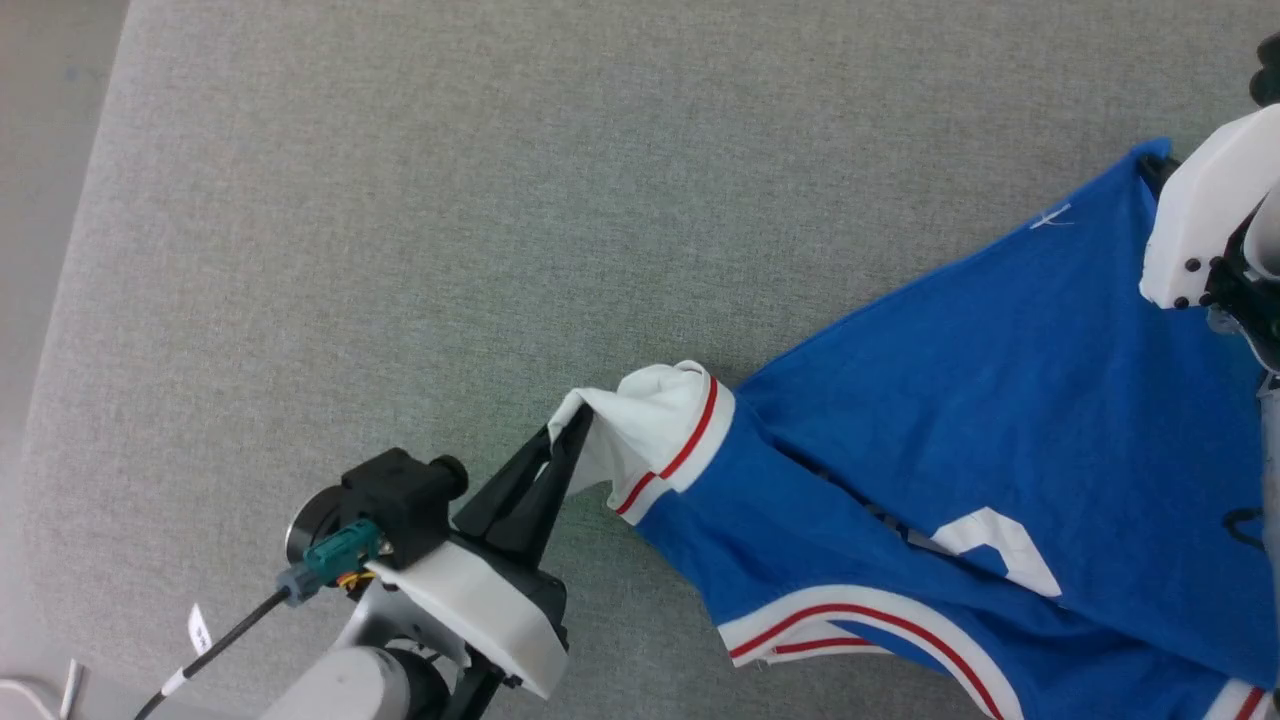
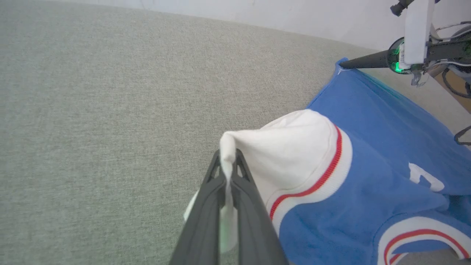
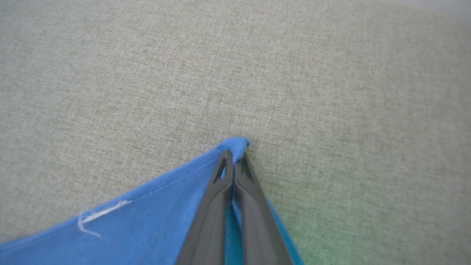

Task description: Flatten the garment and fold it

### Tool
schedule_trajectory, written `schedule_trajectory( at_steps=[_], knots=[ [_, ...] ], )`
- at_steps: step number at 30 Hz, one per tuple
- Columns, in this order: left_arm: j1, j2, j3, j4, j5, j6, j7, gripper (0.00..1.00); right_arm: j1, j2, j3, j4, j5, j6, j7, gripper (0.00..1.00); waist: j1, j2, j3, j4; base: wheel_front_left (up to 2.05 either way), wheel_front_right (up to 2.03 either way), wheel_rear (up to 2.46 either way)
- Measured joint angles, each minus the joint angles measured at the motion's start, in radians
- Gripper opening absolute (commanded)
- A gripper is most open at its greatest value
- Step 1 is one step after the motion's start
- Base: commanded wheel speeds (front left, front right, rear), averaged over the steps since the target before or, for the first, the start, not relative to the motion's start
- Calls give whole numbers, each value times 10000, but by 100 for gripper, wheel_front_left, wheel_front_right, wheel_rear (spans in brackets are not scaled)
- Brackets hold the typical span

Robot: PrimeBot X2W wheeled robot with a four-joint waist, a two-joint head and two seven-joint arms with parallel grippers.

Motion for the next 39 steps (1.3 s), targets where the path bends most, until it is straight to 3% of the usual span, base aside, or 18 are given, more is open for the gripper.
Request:
schedule_trajectory(
  at_steps=[9,15,24,35,39],
  knots=[
    [-59,84,499,272,92,186,-637,0,206,458,-441,-63,228,-2,-1310,0,1,0,-549,-366,0,0,0],
    [-269,236,744,387,196,314,-731,0,558,805,-838,-918,533,-2,-2132,0,0,0,-1203,-758,0,0,0],
    [-755,382,1342,278,558,1074,-742,0,863,1172,-934,-2439,849,-2,-2809,0,-1,0,-2232,-1583,0,0,0],
    [-3136,405,1547,991,832,1030,-163,0,585,1342,-673,-2665,813,-2,-3453,0,-2,0,-3315,-2435,0,0,0],
    [-4493,451,1565,1553,1047,698,159,0,-68,1317,-408,-2447,709,-2,-3545,0,-2,0,-3583,-2655,0,0,0]
  ],
)
